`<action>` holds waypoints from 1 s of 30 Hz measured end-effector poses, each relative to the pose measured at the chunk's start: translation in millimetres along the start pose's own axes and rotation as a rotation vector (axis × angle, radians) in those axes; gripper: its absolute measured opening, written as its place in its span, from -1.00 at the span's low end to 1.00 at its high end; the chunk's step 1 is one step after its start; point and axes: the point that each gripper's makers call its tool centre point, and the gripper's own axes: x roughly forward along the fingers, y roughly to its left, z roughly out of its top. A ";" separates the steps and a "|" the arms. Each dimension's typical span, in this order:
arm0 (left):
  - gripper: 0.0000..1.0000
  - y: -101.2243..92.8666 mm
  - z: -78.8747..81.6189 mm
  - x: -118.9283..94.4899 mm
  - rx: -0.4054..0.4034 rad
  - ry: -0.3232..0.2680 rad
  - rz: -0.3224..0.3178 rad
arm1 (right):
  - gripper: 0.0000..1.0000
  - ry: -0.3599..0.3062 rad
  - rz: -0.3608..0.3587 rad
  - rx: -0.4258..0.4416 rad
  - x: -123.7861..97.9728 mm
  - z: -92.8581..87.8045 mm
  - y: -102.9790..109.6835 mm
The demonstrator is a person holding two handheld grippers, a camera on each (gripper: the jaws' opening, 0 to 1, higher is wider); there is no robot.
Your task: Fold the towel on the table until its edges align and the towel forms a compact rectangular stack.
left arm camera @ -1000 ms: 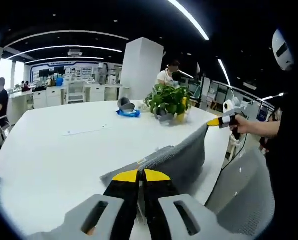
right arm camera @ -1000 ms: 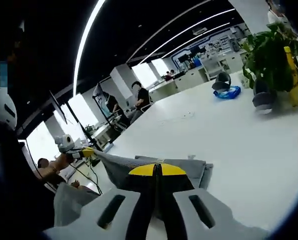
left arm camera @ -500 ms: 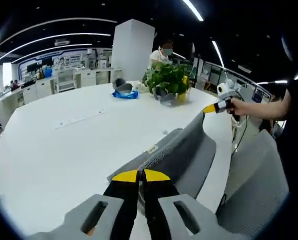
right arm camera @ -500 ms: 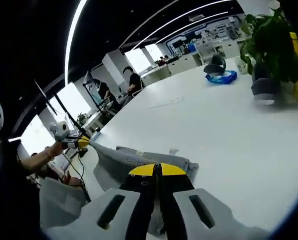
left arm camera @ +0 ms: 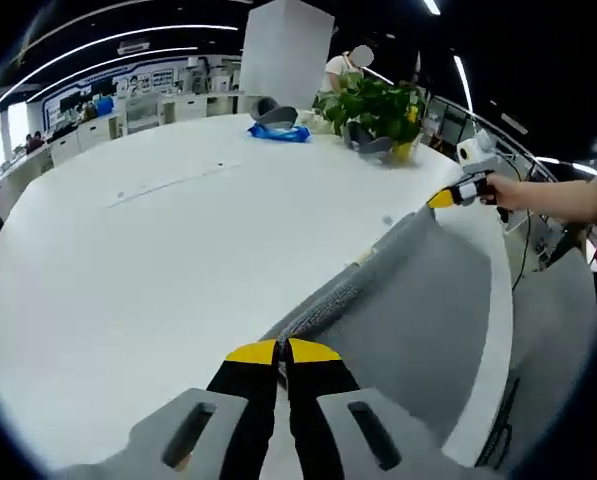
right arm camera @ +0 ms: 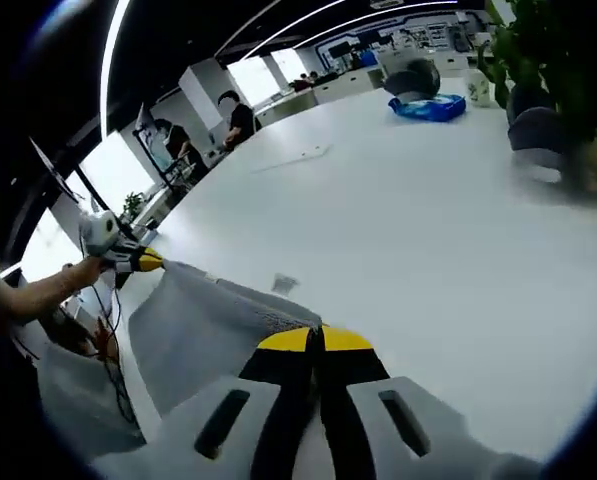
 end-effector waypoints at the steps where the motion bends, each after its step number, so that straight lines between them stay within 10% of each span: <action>1: -0.95 1.2 -3.5 4.2 0.018 0.015 0.017 | -1.00 0.004 -0.013 0.000 3.2 -1.5 -1.1; 10: -0.94 6.9 -7.1 13.4 0.047 -0.009 0.083 | -1.00 0.031 -0.097 -0.200 13.8 -9.8 -10.4; 14: -0.93 8.0 -5.9 15.4 0.225 0.013 0.135 | -1.00 0.075 -0.129 -0.356 16.1 -8.8 -10.5; 20: -0.93 7.9 -6.0 16.6 0.249 0.011 0.127 | -1.00 0.114 -0.160 -0.464 21.4 -9.3 -7.7; 22: -0.93 5.1 -4.5 17.6 0.419 0.020 0.096 | -1.00 0.144 -0.160 -0.506 21.5 -9.5 -8.1; 30: -0.93 0.8 -4.5 21.6 0.585 0.229 0.128 | -0.99 0.334 -0.188 -0.738 24.9 -11.0 -5.8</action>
